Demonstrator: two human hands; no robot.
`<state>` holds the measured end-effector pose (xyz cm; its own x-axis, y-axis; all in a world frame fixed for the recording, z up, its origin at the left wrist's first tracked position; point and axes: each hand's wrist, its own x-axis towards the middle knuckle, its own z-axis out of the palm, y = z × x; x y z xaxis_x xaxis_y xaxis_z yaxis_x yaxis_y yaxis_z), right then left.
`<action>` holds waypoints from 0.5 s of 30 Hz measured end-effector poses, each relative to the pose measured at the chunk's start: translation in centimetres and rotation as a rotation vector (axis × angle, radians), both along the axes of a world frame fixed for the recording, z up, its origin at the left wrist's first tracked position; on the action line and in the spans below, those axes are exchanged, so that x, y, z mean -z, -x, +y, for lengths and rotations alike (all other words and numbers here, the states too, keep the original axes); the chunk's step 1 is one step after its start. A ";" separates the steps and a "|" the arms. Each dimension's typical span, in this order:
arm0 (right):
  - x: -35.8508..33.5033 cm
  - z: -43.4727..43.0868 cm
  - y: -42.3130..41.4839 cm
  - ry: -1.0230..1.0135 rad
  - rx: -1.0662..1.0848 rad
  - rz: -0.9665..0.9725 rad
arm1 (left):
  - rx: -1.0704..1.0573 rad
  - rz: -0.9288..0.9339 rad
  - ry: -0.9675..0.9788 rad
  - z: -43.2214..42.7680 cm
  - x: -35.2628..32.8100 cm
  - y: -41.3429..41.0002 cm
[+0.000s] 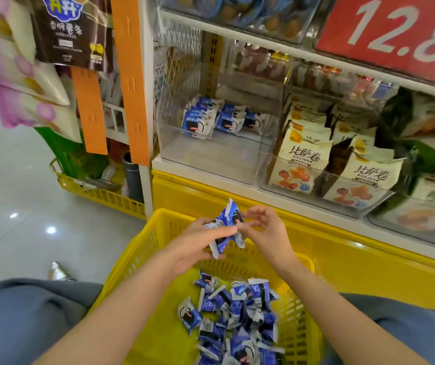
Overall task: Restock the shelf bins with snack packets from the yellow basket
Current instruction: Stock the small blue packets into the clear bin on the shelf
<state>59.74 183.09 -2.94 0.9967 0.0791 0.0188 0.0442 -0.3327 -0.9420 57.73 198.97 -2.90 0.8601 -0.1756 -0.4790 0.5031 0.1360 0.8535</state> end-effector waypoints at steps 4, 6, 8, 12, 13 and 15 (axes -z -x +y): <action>-1.5 0.6 -0.6 0.130 -0.032 -0.053 | -0.048 -0.053 -0.087 0.3 -2.1 0.2; -2.1 1.1 -0.8 0.128 -0.062 -0.057 | -0.098 -0.111 -0.154 0.5 -2.7 0.0; -2.7 1.5 -0.9 0.103 -0.108 -0.035 | -0.120 -0.169 -0.194 0.7 -3.2 -0.4; -4.3 2.6 -1.3 0.115 -0.158 -0.012 | -0.150 -0.235 -0.234 1.8 -4.3 -1.4; -4.8 2.8 -1.4 0.113 -0.167 -0.003 | -0.169 -0.229 -0.211 2.1 -4.5 -1.7; -5.9 3.3 -1.9 0.135 -0.195 0.008 | -0.210 -0.218 -0.155 2.8 -5.0 -2.2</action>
